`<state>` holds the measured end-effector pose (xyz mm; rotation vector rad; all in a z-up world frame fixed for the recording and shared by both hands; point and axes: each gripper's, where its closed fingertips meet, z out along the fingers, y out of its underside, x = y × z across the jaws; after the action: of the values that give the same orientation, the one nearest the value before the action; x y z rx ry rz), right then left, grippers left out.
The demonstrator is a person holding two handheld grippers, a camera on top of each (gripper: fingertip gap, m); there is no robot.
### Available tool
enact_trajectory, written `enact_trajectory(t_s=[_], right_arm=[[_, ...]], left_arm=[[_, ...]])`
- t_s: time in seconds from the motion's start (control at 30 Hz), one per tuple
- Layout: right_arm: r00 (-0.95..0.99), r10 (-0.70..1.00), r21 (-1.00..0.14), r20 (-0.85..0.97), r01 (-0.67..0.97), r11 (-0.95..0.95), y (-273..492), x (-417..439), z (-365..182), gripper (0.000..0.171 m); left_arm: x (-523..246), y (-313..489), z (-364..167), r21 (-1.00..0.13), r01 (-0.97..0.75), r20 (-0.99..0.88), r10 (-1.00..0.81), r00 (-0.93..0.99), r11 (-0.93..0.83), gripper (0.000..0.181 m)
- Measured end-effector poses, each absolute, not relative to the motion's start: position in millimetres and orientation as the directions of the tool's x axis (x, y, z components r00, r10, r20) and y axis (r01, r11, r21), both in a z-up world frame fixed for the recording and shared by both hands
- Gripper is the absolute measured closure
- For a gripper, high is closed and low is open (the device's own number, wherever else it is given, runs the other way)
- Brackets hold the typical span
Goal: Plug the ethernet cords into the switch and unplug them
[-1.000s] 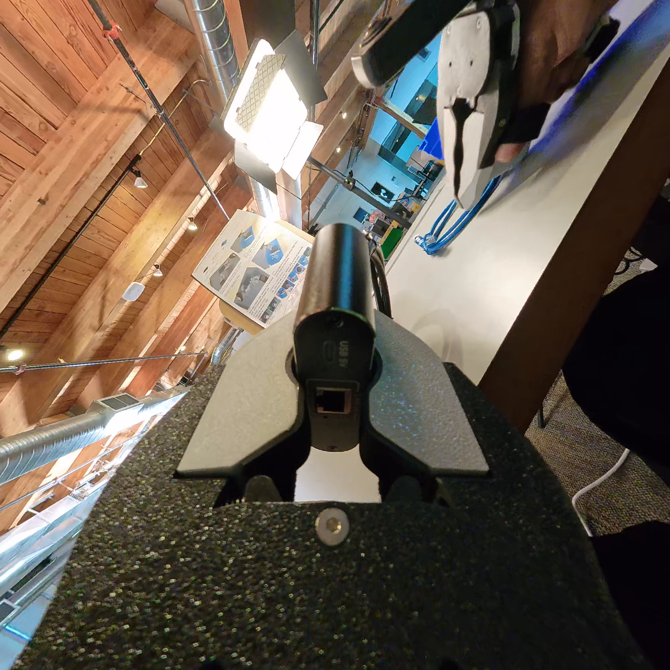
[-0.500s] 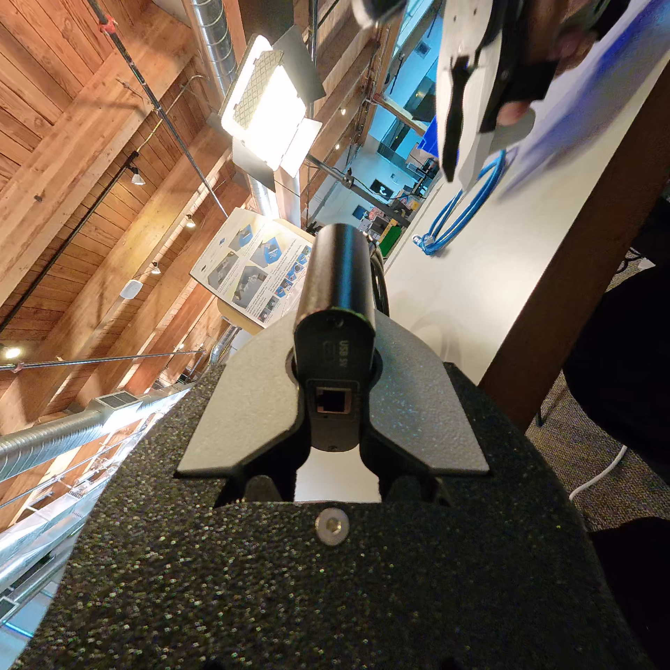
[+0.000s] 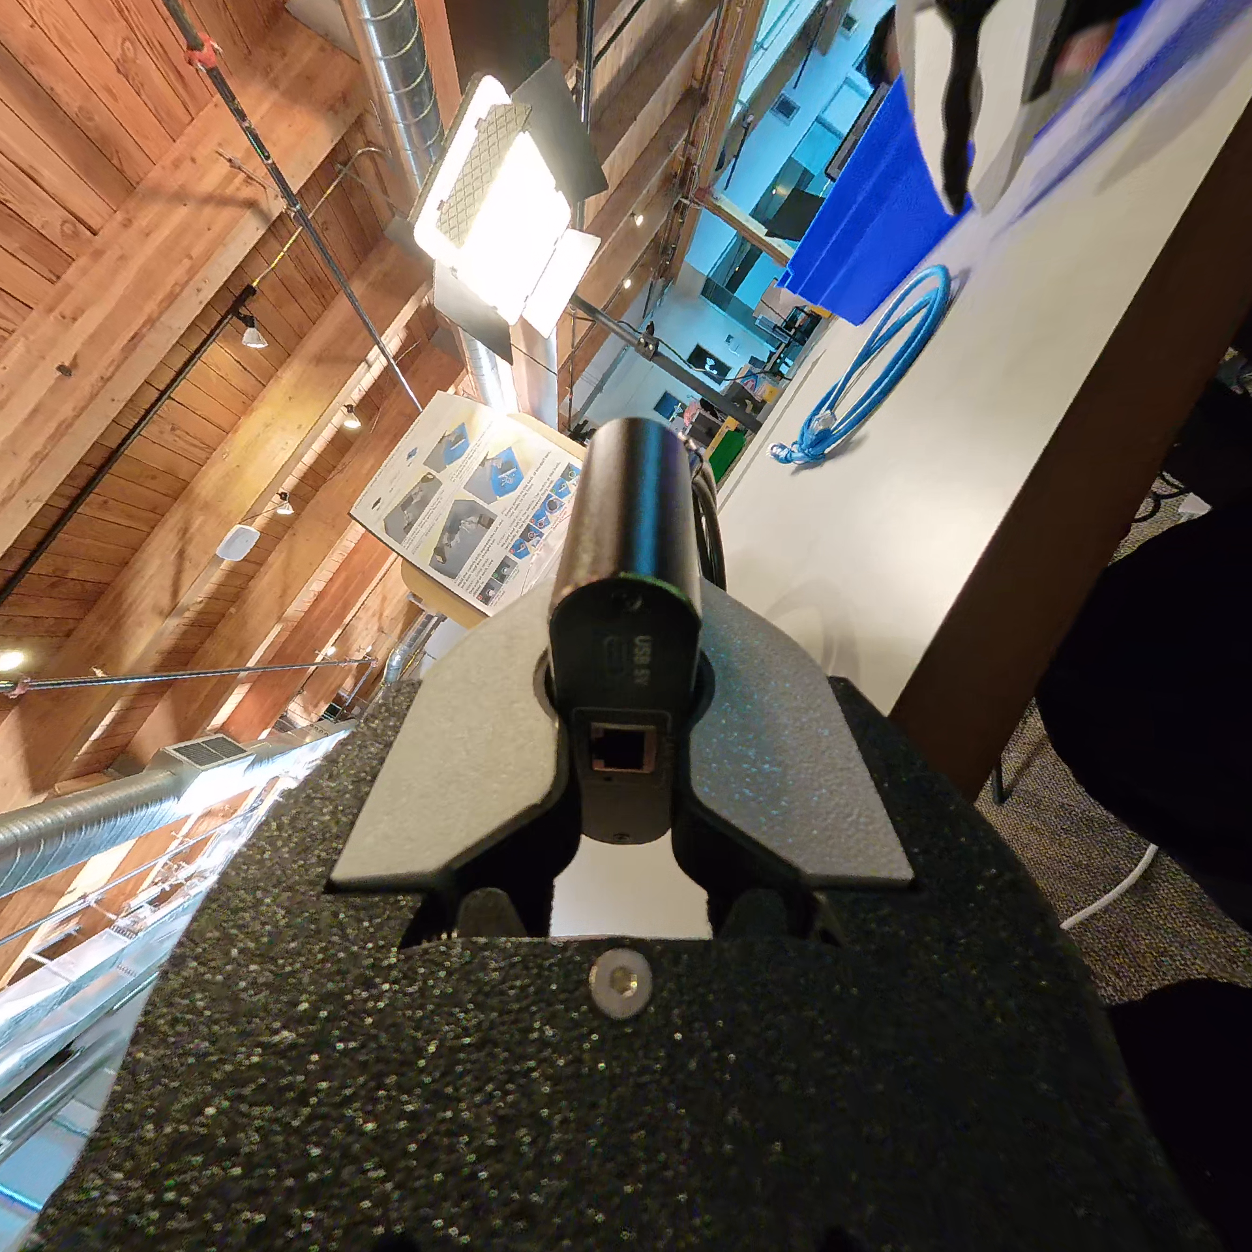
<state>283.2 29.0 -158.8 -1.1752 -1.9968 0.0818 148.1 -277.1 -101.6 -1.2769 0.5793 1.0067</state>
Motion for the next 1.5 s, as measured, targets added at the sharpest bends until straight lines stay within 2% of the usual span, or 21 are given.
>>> enact_trajectory(t_s=[0.07, 0.17, 0.23, 0.33, 0.4, 0.47, 0.53, 0.6, 0.73, 0.87, 0.97, 1.07, 1.13, 1.23, 1.33, 1.5], right_arm=[[-0.150, 0.802, -0.520, 0.578, 0.690, 0.503, 26, 276, -143, 0.148], [-0.100, 0.871, -0.709, 0.480, 0.541, 0.453, -21, 231, -124, 0.141], [-0.100, 0.906, -0.766, 0.411, 0.501, 0.402, -51, 198, -125, 0.132], [-0.051, 0.864, -0.677, 0.502, 0.599, 0.428, -55, 168, -145, 0.122], [0.012, 0.841, -0.643, 0.540, 0.651, 0.404, -43, 160, -153, 0.122], [0.054, 0.837, -0.655, 0.545, 0.650, 0.384, -36, 156, -153, 0.131], [0.039, 0.824, -0.633, 0.566, 0.661, 0.403, -31, 156, -157, 0.149], [0.036, 0.813, -0.624, 0.581, 0.662, 0.416, -27, 158, -157, 0.150], [-0.145, 0.779, -0.556, 0.610, 0.622, 0.551, -37, 177, -159, 0.150], [-0.458, 0.621, -0.426, 0.636, 0.462, 0.778, -58, 239, -159, 0.150], [-0.470, 0.721, -0.501, 0.509, 0.519, 0.692, -56, 284, -148, 0.148], [-0.402, 0.743, -0.526, 0.535, 0.529, 0.666, -47, 297, -128, 0.146], [-0.392, 0.741, -0.530, 0.544, 0.524, 0.666, -55, 293, -124, 0.144], [-0.401, 0.691, -0.478, 0.601, 0.513, 0.713, -67, 275, -126, 0.143], [-0.316, 0.731, -0.526, 0.605, 0.531, 0.665, -68, 242, -127, 0.143], [-0.259, 0.780, -0.543, 0.569, 0.594, 0.594, -71, 213, -141, 0.137]], left_arm=[[148, -275, -102, -0.504, -0.863, -0.831, 0.291, 0.473, -0.035, 0.152], [150, -273, -102, -0.499, -0.866, -0.836, 0.286, 0.468, -0.042, 0.149], [153, -272, -103, -0.495, -0.868, -0.839, 0.280, 0.466, -0.037, 0.149], [155, -272, -104, -0.490, -0.871, -0.843, 0.275, 0.463, -0.034, 0.149], [155, -273, -104, -0.492, -0.870, -0.841, 0.275, 0.466, -0.030, 0.149], [154, -274, -105, -0.494, -0.869, -0.839, 0.275, 0.469, -0.023, 0.150], [154, -274, -105, -0.493, -0.870, -0.839, 0.274, 0.470, -0.019, 0.149], [155, -274, -105, -0.491, -0.871, -0.841, 0.271, 0.468, -0.019, 0.149], [155, -275, -105, -0.494, -0.869, -0.839, 0.269, 0.472, -0.015, 0.149], [155, -276, -104, -0.501, -0.865, -0.834, 0.270, 0.480, -0.011, 0.149], [156, -274, -104, -0.498, -0.867, -0.838, 0.268, 0.475, -0.017, 0.150], [160, -272, -105, -0.497, -0.868, -0.840, 0.262, 0.476, -0.015, 0.150], [162, -271, -106, -0.494, -0.869, -0.841, 0.257, 0.475, -0.011, 0.150], [164, -270, -107, -0.487, -0.873, -0.847, 0.252, 0.468, -0.014, 0.149], [164, -269, -107, -0.486, -0.874, -0.848, 0.251, 0.468, -0.013, 0.150], [164, -271, -108, -0.488, -0.873, -0.846, 0.249, 0.471, -0.004, 0.149]])
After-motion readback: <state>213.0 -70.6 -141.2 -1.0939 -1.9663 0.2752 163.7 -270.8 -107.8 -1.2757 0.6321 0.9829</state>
